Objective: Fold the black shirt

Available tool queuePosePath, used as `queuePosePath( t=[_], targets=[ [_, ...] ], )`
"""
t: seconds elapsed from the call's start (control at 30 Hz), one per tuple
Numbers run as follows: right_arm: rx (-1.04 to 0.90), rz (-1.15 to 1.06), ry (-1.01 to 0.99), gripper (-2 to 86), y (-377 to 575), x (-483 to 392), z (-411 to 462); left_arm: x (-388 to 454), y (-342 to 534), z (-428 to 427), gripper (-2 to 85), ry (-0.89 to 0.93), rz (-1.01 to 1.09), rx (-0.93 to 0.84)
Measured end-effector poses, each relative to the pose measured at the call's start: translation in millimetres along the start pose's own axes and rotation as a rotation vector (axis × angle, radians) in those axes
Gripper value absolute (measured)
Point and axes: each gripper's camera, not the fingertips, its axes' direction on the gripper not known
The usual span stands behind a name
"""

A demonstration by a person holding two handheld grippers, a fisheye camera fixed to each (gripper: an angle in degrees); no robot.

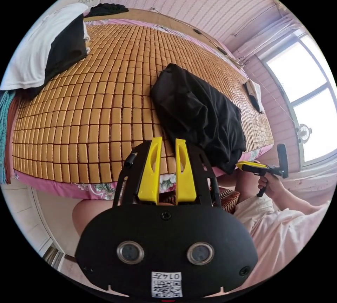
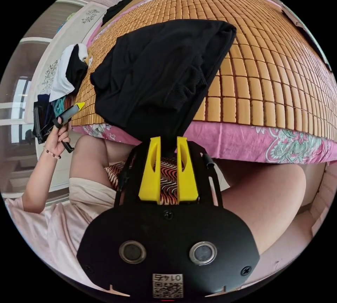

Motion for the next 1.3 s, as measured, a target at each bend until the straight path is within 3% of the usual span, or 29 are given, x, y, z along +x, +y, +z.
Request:
queuePosePath(
  t=[0.1,0.2,0.37,0.53,0.6,0.73,0.83,0.93,1.03,1.3],
  targets=[
    [0.011,-0.009,-0.139,0.5,-5,10,-17,9,-11,24,9.3,0.005,-0.006,-0.122],
    [0.177,-0.014,-0.225,0.1,6,29,-64,21,-11,18,8.0,-0.029,0.057,-0.086],
    [0.378,0.080,-0.049,0.0,32,80,-123,20,1,-4,7.4,0.026,0.123,-0.026],
    [0.326,0.201,-0.018,0.9,31,124,-117,12,9,-12,7.5,-0.028,0.154,-0.025],
    [0.283,0.121,-0.067,3.5,24,111,-97,4,0,-14,7.9,-0.053,0.142,-0.025],
    [0.146,-0.015,0.018,9.5,1,71,-51,-6,-28,-14,8.5,-0.107,0.125,-0.009],
    [0.011,-0.082,0.160,11.3,-23,45,-28,-5,-49,5,8.0,-0.179,0.123,-0.131],
    [-0.021,-0.127,0.091,9.8,-38,38,-19,-2,-50,12,2.0,-0.096,0.145,-0.196],
    [-0.039,-0.022,0.075,3.8,-48,50,-10,2,-36,4,0.0,-0.081,0.273,-0.273],
    [0.124,0.036,-0.124,0.8,-38,74,-40,-33,18,-92,-0.8,0.163,0.238,-0.076]
  ],
)
